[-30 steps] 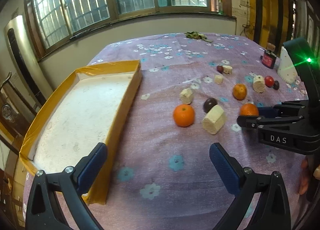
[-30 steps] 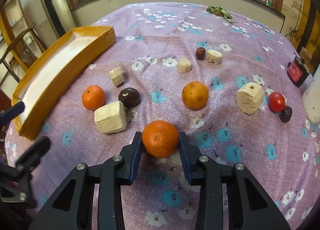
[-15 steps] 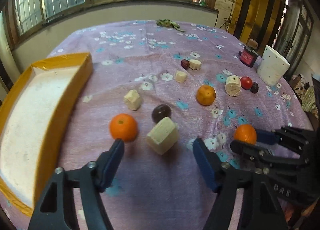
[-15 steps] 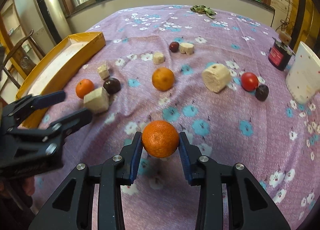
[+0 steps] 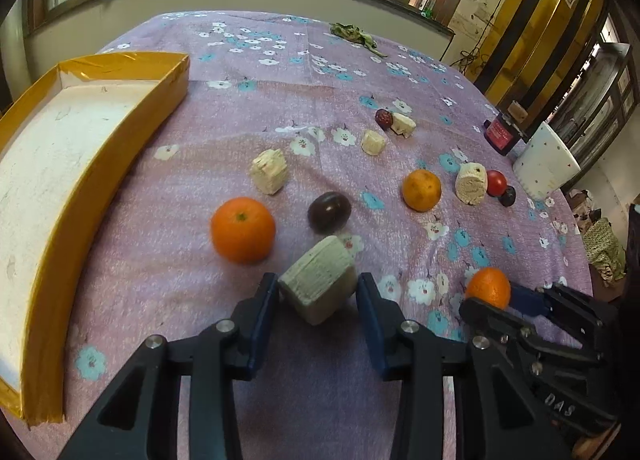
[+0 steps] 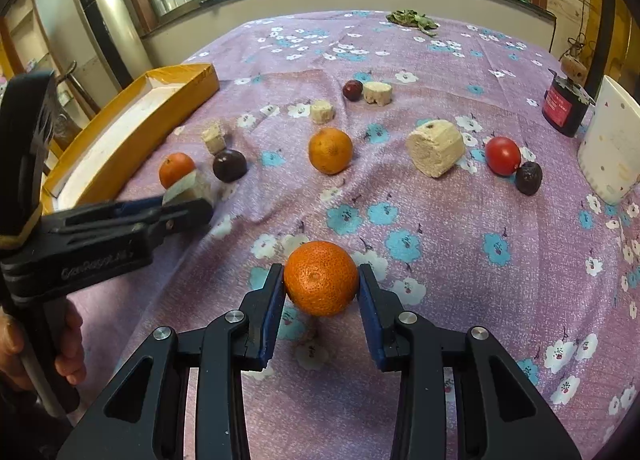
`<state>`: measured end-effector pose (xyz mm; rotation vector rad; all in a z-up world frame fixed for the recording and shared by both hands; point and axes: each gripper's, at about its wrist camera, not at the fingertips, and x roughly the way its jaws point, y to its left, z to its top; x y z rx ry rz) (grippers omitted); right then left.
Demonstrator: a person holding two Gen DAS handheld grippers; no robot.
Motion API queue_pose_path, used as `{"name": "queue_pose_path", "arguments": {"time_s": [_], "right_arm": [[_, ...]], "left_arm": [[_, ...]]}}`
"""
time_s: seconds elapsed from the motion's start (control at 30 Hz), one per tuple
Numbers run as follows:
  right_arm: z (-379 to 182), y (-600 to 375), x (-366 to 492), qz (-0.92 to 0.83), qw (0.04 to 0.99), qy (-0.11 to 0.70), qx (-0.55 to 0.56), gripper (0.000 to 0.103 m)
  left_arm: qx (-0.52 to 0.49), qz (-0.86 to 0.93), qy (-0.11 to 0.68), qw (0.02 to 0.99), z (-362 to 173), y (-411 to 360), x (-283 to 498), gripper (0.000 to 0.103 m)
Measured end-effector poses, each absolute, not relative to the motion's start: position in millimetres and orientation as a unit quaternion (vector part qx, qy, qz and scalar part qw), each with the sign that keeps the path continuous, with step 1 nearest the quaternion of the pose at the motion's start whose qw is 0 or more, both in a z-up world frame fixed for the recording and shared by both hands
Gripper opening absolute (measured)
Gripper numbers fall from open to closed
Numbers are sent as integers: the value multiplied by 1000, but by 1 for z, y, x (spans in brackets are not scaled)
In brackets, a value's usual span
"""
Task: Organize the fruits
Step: 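Carry the orange and cream cube with both grippers over the yellow tray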
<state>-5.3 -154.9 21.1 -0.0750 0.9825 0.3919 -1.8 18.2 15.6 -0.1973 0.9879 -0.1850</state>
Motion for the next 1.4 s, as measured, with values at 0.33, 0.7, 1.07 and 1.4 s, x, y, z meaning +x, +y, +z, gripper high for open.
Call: {"name": "queue_pose_path", "arguments": {"time_s": [0.33,0.7,1.07,1.4], "right_arm": [[44,-140,-23,176,876,447,-36,35],[52,-82,-25,184,873,449,-40,35],[60,27,-14,266,853,444,-68,35],[47,114,-8,326,826,449,-104,35]], "left_arm": [[-94,-112,441,885,45,44,-34,43],[-101,-108,411,899,65,94,-44,43],[-137,-37,398,906,67,185,-51,43],[-139,31,405,903,50,250,-50,43]]}}
